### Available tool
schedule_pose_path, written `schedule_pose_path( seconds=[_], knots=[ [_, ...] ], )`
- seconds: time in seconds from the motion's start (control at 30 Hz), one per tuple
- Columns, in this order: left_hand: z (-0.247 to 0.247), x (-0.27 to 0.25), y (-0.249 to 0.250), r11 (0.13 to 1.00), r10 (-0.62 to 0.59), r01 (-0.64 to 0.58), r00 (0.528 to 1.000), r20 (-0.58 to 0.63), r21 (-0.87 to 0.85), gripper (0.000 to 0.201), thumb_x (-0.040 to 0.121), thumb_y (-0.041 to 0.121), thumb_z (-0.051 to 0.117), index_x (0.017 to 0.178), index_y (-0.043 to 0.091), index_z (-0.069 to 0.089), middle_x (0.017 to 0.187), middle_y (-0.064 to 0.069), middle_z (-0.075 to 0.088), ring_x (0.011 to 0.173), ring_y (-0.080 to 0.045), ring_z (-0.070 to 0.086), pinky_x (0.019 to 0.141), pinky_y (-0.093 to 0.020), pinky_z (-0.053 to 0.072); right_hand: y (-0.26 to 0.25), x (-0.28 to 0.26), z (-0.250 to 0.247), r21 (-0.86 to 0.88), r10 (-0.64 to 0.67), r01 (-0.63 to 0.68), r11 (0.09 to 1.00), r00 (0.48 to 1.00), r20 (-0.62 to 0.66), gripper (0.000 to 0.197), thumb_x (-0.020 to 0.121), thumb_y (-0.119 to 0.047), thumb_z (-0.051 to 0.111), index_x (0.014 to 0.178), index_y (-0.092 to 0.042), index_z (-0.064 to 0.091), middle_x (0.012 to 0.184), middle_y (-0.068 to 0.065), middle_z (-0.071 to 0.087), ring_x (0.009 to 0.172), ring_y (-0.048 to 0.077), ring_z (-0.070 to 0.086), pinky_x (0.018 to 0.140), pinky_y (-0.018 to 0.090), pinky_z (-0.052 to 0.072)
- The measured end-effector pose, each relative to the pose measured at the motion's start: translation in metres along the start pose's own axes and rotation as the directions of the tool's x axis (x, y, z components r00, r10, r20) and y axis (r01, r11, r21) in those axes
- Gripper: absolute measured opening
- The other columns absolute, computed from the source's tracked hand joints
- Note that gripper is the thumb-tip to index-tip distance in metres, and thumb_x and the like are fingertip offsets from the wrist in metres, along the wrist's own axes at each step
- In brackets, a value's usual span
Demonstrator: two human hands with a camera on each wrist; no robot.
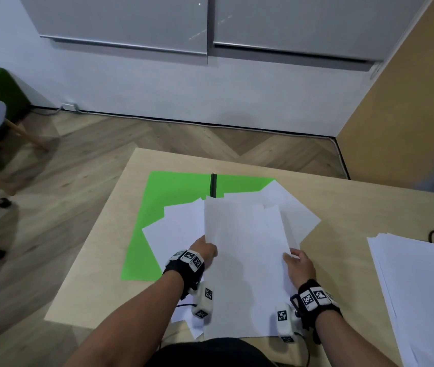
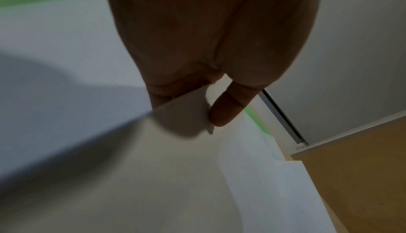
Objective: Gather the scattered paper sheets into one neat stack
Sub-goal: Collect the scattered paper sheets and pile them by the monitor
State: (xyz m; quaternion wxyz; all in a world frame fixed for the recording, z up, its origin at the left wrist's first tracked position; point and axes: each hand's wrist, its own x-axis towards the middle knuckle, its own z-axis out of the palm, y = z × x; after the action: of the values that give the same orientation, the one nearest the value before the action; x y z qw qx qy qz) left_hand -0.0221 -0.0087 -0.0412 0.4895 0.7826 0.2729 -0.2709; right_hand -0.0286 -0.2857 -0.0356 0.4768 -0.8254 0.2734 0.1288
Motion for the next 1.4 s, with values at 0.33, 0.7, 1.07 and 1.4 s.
schedule_pose_path(
  seconds=[0.33, 0.7, 1.07, 1.4],
  knots=[
    [0.013, 0.004, 0.002, 0.997, -0.070, 0.071, 0.997, 0.035, -0.022, 0.047, 0.087, -0.001, 0.058, 0.133, 0.001, 0.052, 0.138, -0.016, 0.052, 0.124, -0.030, 0.052, 0.099, -0.031, 0.043, 0.010, 0.015, 0.012, -0.073, 0.090, -0.075, 0.994, 0.971, 0.223, 0.057, 0.083, -0.032, 0.074, 0.131, -0.010, 0.052, 0.128, 0.005, 0.058, 0.117, 0.027, 0.057, 0.099, 0.038, 0.045],
    [-0.001, -0.006, 0.000, 0.915, 0.007, -0.024, 0.999, -0.043, -0.403, 0.020, 0.075, 0.007, 0.067, 0.094, 0.009, 0.064, 0.100, -0.015, 0.064, 0.092, -0.029, 0.062, 0.077, -0.031, 0.046, -0.031, -0.017, 0.011, 0.315, -0.006, -0.084, 0.945, 0.962, 0.272, 0.037, 0.041, 0.000, 0.053, 0.078, -0.003, 0.055, 0.064, 0.012, 0.049, 0.061, 0.022, 0.042, 0.054, 0.027, 0.039],
    [-0.053, -0.067, 0.089, 0.643, 0.366, -0.381, 0.915, -0.171, -0.664, 0.040, 0.052, -0.004, 0.057, 0.090, 0.003, 0.060, 0.063, -0.008, 0.061, 0.057, -0.021, 0.054, 0.051, -0.023, 0.045, -0.129, -0.050, -0.013, 0.551, -0.399, 0.300, 0.778, 0.915, 0.065, 0.032, 0.074, 0.007, 0.074, 0.103, -0.006, 0.070, 0.096, 0.006, 0.076, 0.087, 0.023, 0.070, 0.079, 0.031, 0.055],
    [-0.072, -0.066, 0.074, 0.748, 0.488, -0.525, 0.850, -0.200, -0.405, 0.040, 0.042, 0.017, 0.074, 0.082, 0.023, 0.073, 0.087, -0.002, 0.072, 0.084, -0.022, 0.063, 0.083, -0.051, 0.054, -0.138, -0.065, -0.005, 0.481, -0.419, 0.355, 0.801, 0.907, 0.028, 0.032, 0.070, 0.016, 0.074, 0.080, -0.014, 0.069, 0.065, -0.012, 0.072, 0.069, 0.015, 0.064, 0.059, 0.015, 0.052]
  ],
)
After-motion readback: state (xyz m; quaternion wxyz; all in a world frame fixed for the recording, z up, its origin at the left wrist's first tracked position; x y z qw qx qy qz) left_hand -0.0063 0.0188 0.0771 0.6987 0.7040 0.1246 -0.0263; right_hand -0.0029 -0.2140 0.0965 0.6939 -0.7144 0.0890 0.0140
